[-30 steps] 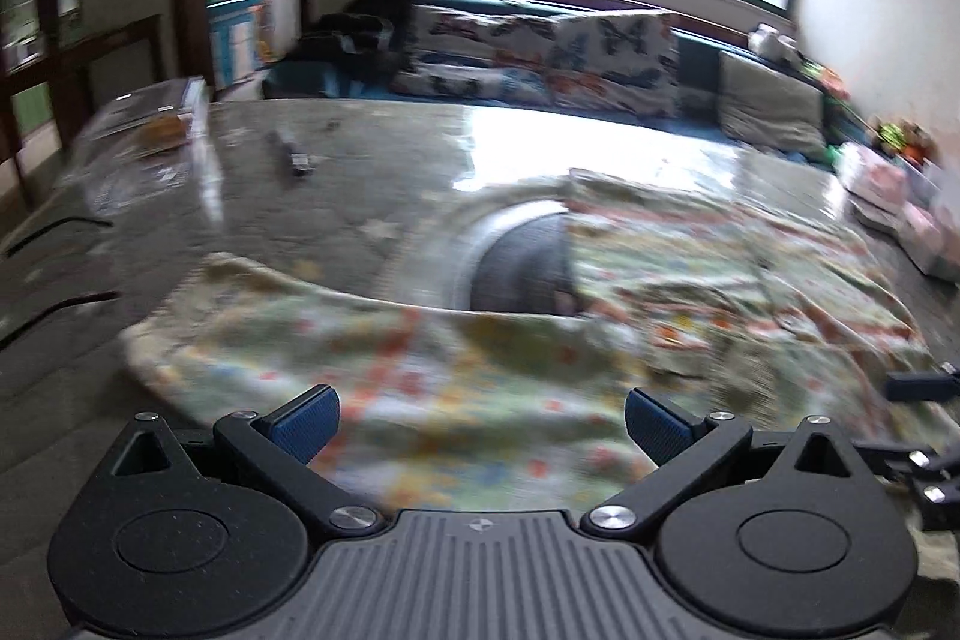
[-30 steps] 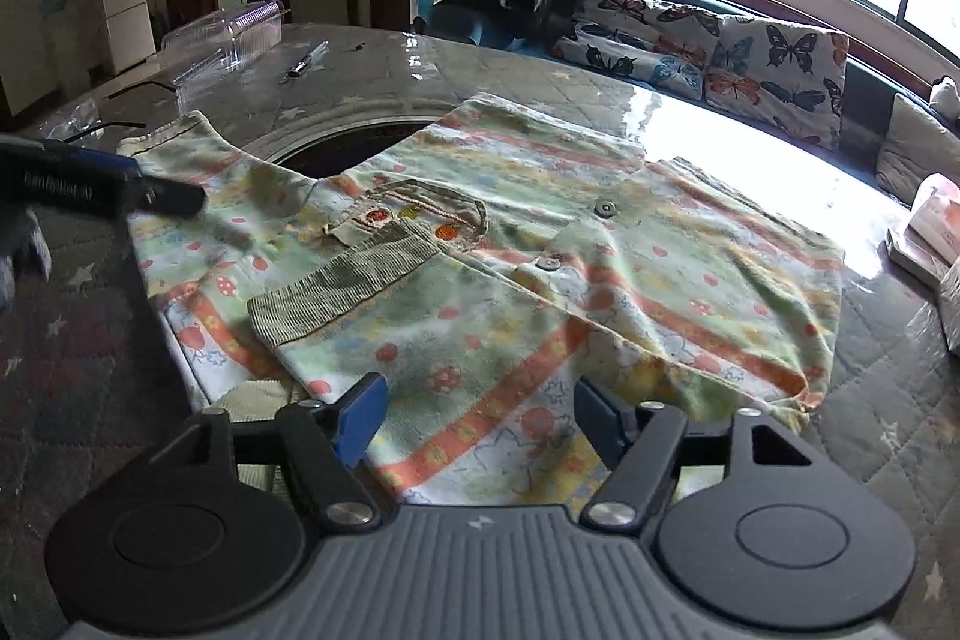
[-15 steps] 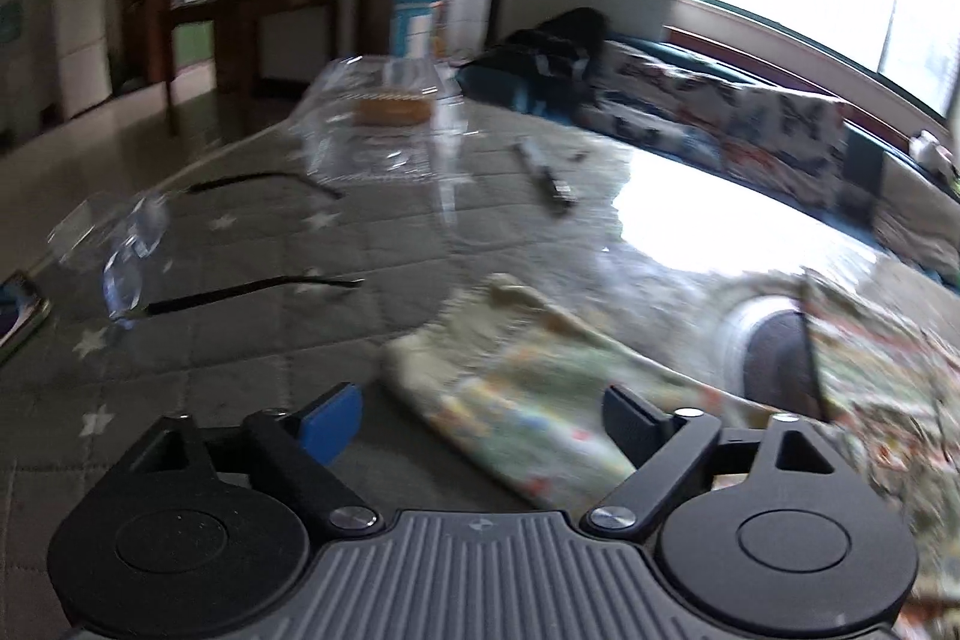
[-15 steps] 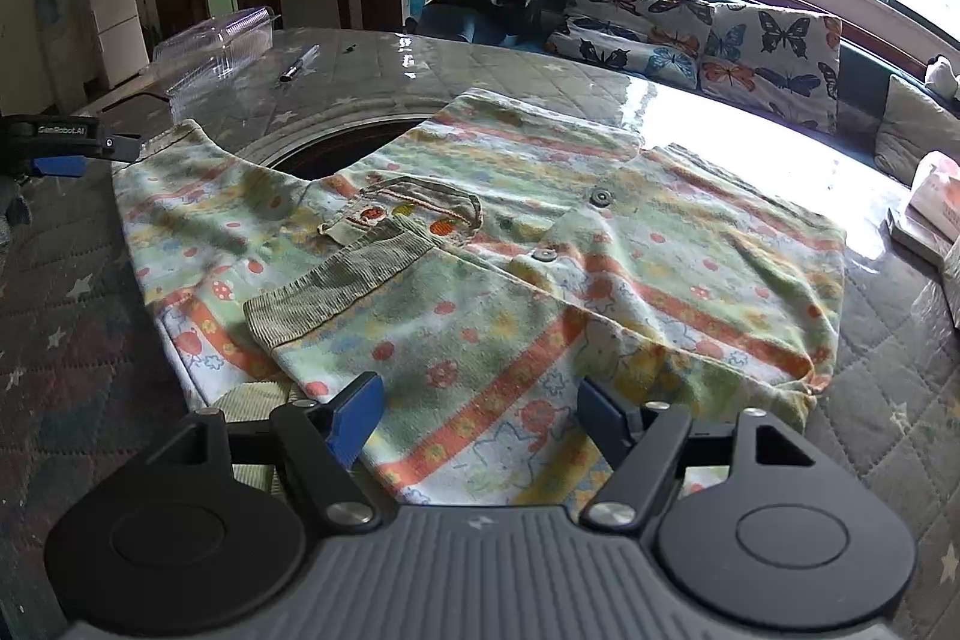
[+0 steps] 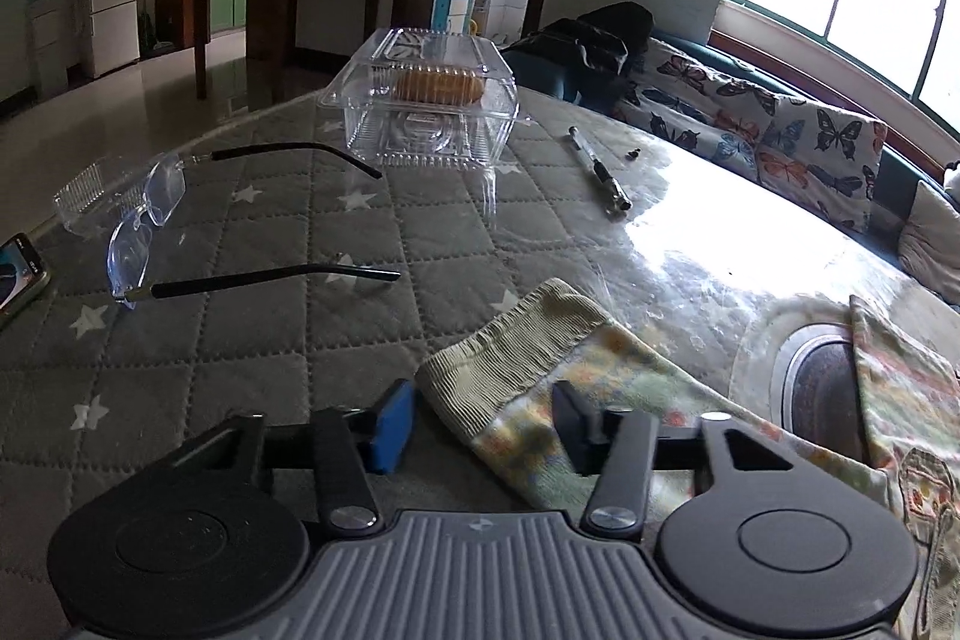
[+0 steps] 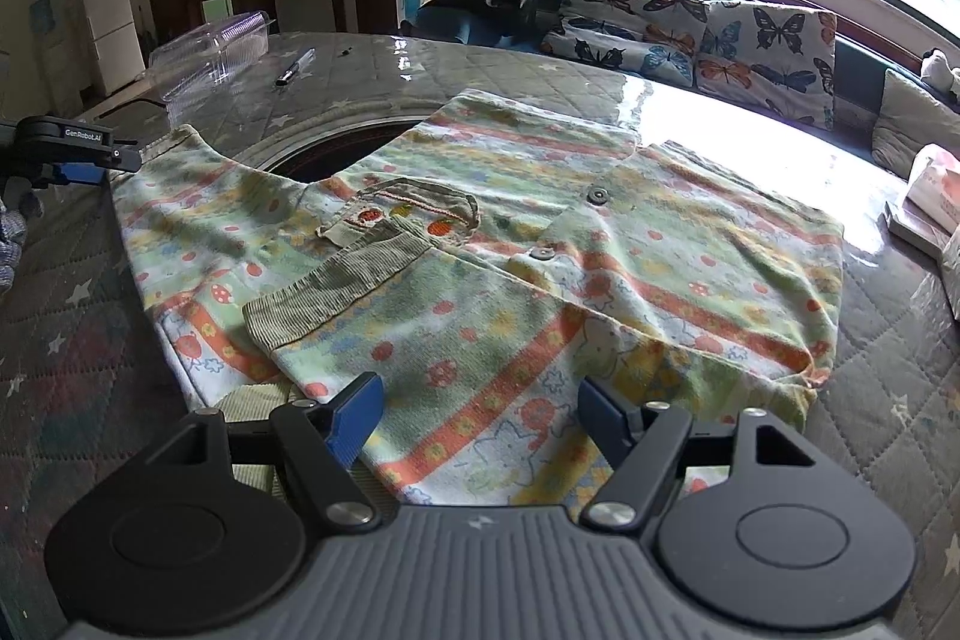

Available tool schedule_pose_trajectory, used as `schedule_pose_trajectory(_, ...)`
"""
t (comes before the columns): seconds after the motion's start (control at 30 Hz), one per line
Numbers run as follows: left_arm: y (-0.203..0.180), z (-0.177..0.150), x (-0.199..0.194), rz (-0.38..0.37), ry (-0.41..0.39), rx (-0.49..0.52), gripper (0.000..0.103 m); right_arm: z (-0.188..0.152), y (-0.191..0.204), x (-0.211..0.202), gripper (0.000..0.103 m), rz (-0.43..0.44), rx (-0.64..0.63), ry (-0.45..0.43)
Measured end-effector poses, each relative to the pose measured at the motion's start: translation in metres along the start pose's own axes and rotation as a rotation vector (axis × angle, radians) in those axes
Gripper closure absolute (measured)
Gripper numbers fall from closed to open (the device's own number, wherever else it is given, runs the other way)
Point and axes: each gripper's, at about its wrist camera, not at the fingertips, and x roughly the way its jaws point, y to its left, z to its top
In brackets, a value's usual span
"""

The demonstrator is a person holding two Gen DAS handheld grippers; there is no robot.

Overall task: Fold clothes
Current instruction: 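Grasp the corduroy cuff with the left tool and lift it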

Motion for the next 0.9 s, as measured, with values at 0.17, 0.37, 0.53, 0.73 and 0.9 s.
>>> schedule_pose_trajectory(0.17,0.005,0.000,0.001,0.006,-0.007,-0.016,0.078,-0.001,0.000,-0.001,0.029,0.001,0.005,-0.002)
schedule_pose_trajectory(0.37,0.006,0.002,-0.009,-0.045,-0.019,-0.059,0.096,-0.001,-0.001,-0.005,0.029,0.001,0.009,-0.011)
schedule_pose_trajectory(0.53,-0.014,0.008,-0.035,-0.134,-0.063,-0.033,0.097,-0.002,-0.003,-0.011,0.029,0.000,0.020,-0.028)
schedule_pose_trajectory(0.73,-0.062,0.011,-0.072,-0.294,-0.094,0.049,0.098,-0.005,-0.012,-0.026,0.029,-0.015,0.049,-0.064)
schedule_pose_trajectory(0.9,-0.109,0.002,-0.097,-0.435,-0.078,0.125,0.098,-0.012,-0.025,-0.039,0.029,-0.039,0.083,-0.089)
